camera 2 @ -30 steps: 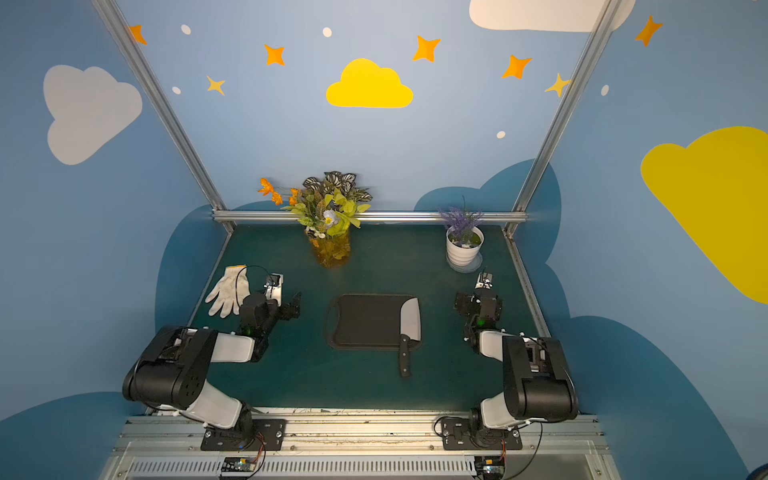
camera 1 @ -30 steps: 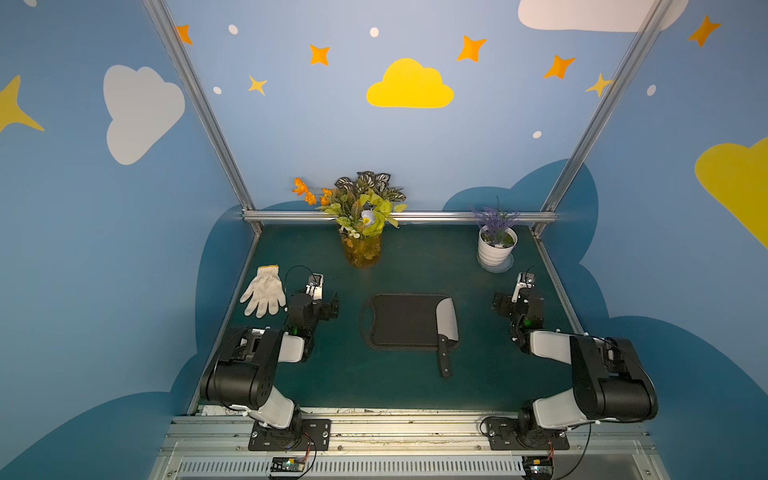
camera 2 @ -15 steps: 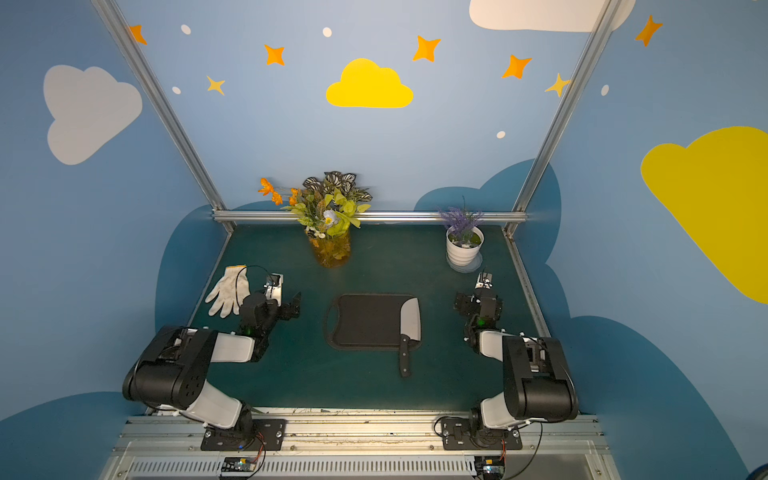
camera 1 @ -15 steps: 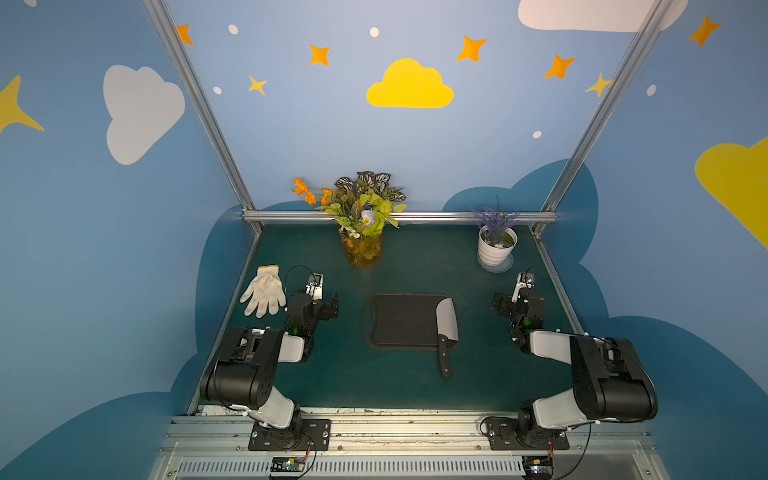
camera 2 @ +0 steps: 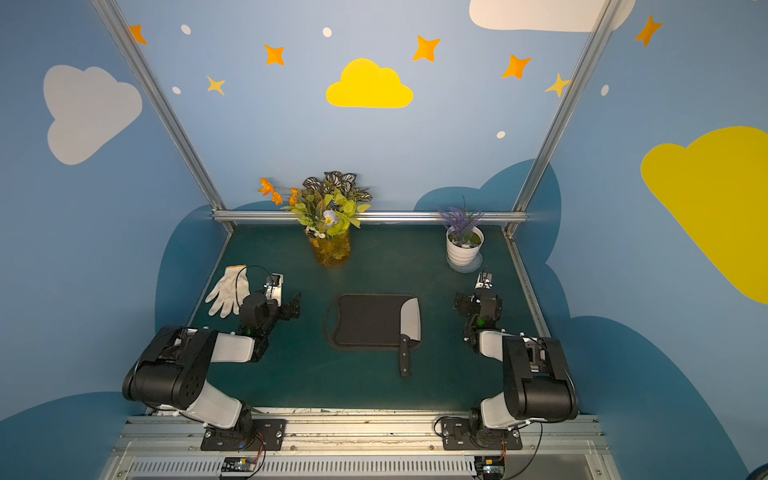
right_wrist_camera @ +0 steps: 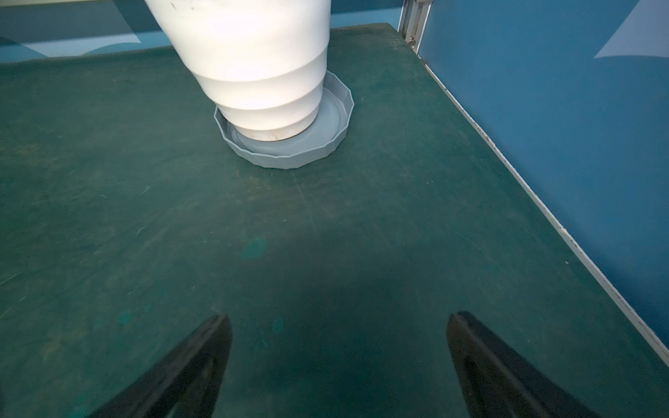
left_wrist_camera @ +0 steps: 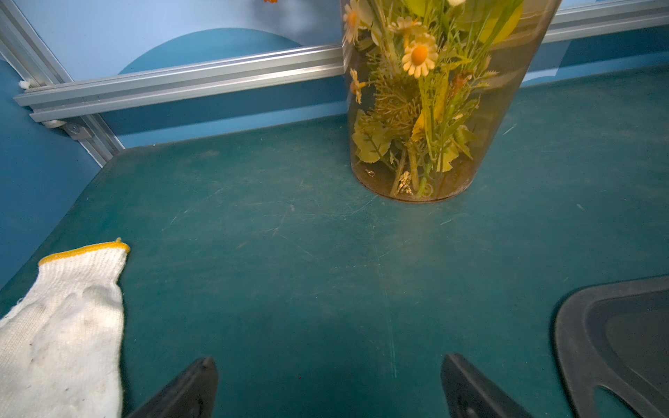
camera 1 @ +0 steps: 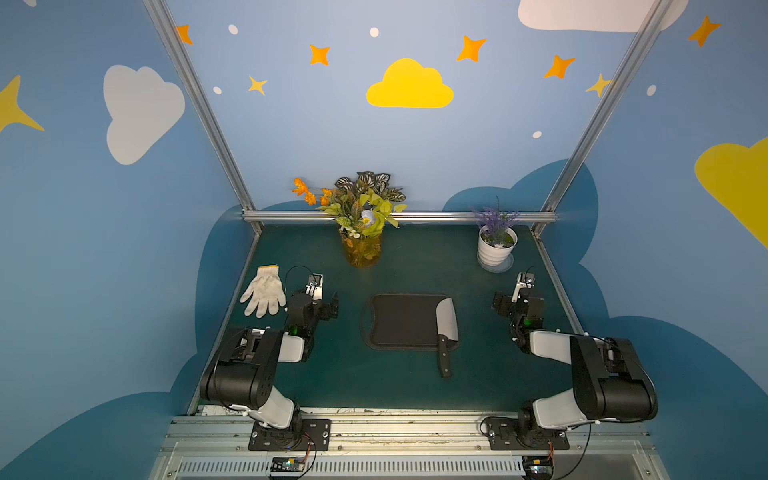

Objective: Align the knife with the edge of the cutting board
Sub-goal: Reset both arms

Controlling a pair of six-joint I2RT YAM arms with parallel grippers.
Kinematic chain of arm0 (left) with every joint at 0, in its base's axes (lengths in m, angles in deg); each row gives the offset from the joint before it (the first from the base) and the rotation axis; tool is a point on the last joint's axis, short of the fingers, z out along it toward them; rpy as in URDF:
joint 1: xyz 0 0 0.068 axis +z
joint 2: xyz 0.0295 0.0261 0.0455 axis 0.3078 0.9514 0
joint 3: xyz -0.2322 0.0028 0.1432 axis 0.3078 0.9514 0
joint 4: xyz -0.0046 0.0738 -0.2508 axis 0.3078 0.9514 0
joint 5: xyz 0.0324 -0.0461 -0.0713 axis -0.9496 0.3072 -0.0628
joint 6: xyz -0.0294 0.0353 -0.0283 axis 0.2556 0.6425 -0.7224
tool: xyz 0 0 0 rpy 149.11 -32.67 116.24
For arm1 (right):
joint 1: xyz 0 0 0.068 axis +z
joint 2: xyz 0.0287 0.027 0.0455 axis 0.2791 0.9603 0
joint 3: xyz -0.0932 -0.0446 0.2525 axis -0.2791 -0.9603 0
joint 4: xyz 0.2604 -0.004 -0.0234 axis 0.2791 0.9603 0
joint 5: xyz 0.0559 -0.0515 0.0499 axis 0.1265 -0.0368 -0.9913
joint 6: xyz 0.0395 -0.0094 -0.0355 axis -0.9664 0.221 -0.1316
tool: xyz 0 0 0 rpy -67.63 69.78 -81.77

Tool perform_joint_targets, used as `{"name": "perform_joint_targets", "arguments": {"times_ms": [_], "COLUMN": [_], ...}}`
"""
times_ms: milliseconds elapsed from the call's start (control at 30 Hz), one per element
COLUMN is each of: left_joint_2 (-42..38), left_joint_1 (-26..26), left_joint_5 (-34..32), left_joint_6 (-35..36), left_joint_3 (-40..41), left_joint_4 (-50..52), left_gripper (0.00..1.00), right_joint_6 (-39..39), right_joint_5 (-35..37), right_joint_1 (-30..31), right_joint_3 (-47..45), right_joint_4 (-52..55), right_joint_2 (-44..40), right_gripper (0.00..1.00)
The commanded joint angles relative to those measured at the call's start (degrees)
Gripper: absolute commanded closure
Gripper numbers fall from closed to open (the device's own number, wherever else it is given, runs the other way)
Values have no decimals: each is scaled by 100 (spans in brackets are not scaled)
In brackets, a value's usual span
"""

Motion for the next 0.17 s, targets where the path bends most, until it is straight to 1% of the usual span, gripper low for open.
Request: {"name": "perform_joint_targets", "arguments": {"times_ms": [0,133], "left_joint_2": [-20,-26], "left_joint_1": [-14,-10], "left_joint_5": [55,55], "left_joint_6": [52,53], "left_joint_3": [-43,-42], "left_joint_4": [-64,-61], "left_gripper": [0,0], "right_joint_6": [36,38], "right_joint_5": [-27,-26], "right_joint_1": [27,25], "right_joint_3": [67,30], "right_joint_4": [-87,-112], "right_joint_2": [-47,-82], "right_gripper": [2,2]}}
